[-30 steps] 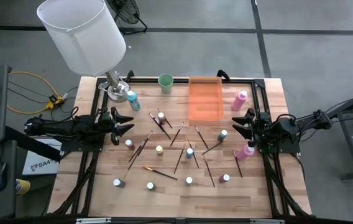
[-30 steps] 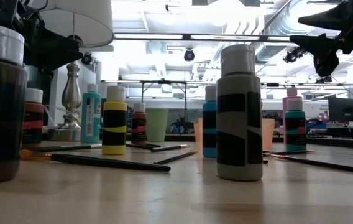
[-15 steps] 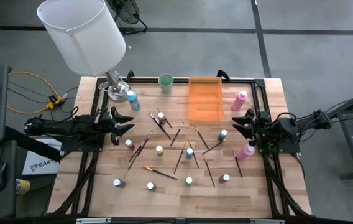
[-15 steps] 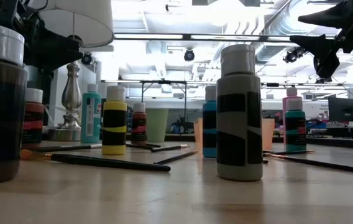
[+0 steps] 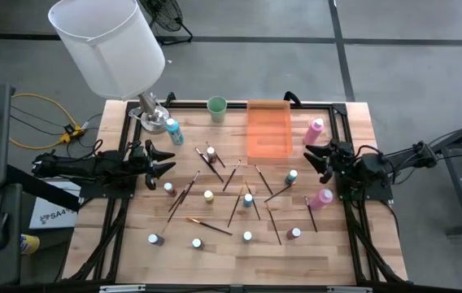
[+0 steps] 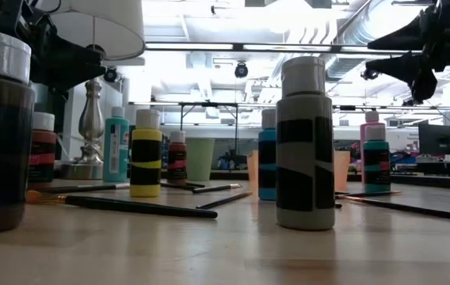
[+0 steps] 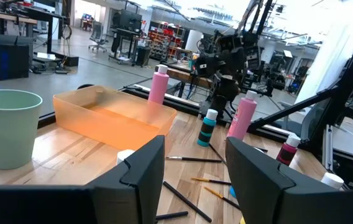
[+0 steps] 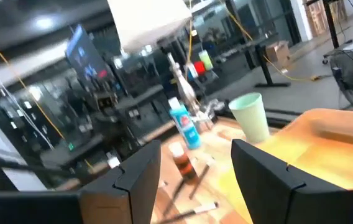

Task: Pick & Place Paint Supplies
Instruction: Put the small light blue paint bottle into the orange bin

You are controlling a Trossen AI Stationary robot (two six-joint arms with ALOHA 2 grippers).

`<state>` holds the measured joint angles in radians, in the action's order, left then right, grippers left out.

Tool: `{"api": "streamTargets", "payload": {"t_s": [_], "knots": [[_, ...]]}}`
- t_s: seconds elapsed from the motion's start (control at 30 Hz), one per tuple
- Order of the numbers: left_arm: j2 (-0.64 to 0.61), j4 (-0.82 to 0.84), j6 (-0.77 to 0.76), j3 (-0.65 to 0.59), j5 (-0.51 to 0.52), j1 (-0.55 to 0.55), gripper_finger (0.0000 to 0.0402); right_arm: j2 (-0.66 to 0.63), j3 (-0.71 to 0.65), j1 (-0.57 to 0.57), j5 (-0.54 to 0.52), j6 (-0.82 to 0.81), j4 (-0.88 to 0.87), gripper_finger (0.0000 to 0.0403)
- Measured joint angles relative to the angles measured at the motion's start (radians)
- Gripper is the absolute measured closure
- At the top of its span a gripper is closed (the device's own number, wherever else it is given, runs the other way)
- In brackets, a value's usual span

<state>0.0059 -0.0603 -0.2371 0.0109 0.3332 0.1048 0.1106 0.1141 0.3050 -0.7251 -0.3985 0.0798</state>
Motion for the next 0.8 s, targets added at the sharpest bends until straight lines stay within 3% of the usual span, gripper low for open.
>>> {"api": "streamTargets", "payload": {"t_s": [0.27, 0.5, 0.8], "knots": [[0.000, 0.000, 0.000, 0.000, 0.000, 0.000, 0.0234, 0.198, 0.198, -0.011, 0.004, -0.116, -0.218, 0.0212], [0.000, 0.000, 0.000, 0.000, 0.000, 0.000, 0.0234, 0.336, 0.312, -0.048, 0.043, -0.321, -0.329, 0.0212], [0.000, 0.000, 0.000, 0.000, 0.000, 0.000, 0.0234, 0.390, 0.358, -0.124, 0.326, -0.429, -0.425, 0.0212]]}}
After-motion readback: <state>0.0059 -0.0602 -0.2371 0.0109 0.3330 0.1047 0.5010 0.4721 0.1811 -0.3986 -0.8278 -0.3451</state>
